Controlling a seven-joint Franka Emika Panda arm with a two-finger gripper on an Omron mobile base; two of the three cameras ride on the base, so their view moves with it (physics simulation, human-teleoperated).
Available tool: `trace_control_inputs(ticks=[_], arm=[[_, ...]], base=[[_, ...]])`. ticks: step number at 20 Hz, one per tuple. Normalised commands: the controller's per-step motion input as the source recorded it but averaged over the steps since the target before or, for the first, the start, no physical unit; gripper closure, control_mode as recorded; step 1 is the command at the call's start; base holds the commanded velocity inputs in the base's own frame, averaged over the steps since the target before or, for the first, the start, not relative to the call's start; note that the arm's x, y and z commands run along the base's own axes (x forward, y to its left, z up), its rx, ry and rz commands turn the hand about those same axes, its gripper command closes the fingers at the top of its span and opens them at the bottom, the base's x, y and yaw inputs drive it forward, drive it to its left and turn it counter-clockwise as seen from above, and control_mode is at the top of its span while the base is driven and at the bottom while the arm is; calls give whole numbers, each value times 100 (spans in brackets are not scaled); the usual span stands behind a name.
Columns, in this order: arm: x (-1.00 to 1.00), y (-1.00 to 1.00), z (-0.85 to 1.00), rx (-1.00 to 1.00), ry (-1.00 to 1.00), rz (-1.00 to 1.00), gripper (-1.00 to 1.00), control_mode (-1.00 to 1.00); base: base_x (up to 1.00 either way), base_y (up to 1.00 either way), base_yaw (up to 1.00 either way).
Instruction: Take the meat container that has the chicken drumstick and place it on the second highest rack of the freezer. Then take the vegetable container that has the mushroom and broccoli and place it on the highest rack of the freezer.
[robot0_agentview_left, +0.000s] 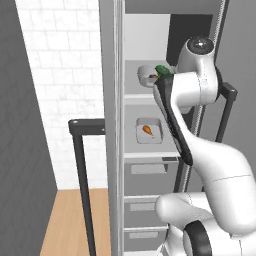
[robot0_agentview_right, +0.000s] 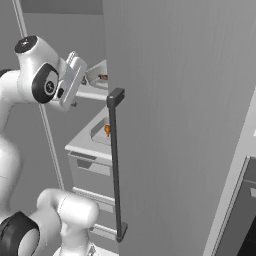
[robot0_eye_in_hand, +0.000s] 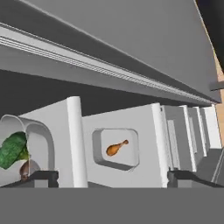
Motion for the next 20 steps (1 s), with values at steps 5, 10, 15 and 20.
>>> trace_control_inputs(ticks=[5, 10, 15, 20], arm=[[-100, -12, -42, -6, 10, 19, -100, -100], [-100, 0, -82, -5, 14, 9, -100, -100], [-100, 0, -56, 0, 19, 6, -100, -100], [-74, -3, -7, 0, 13, 0, -100, -100]], base=[[0, 0, 0], [0, 0, 0], [0, 0, 0], [0, 0, 0]])
